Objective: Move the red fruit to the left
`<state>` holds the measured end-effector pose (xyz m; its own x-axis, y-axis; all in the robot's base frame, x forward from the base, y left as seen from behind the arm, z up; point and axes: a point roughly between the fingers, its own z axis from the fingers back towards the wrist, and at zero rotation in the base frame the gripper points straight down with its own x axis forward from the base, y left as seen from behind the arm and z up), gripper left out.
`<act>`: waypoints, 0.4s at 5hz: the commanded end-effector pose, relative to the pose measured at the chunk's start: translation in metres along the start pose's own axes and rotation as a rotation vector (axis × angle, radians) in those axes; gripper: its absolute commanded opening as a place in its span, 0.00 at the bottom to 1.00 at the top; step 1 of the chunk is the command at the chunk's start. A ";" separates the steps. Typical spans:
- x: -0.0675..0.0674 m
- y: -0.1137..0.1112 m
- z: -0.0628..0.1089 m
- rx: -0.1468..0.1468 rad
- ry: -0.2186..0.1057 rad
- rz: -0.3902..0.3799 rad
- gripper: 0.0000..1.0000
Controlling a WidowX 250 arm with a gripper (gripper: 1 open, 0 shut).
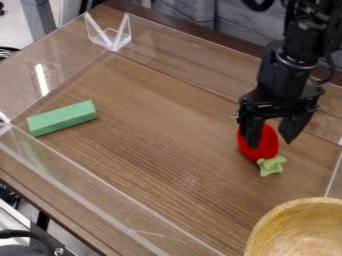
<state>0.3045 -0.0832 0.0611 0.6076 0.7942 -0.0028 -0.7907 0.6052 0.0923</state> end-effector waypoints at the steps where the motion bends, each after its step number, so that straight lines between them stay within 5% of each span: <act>1: 0.006 -0.011 0.004 -0.045 -0.029 0.032 1.00; 2: 0.006 -0.015 -0.002 -0.042 -0.031 0.042 0.00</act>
<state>0.3090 -0.0838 0.0433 0.5770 0.8167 0.0084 -0.8129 0.5733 0.1027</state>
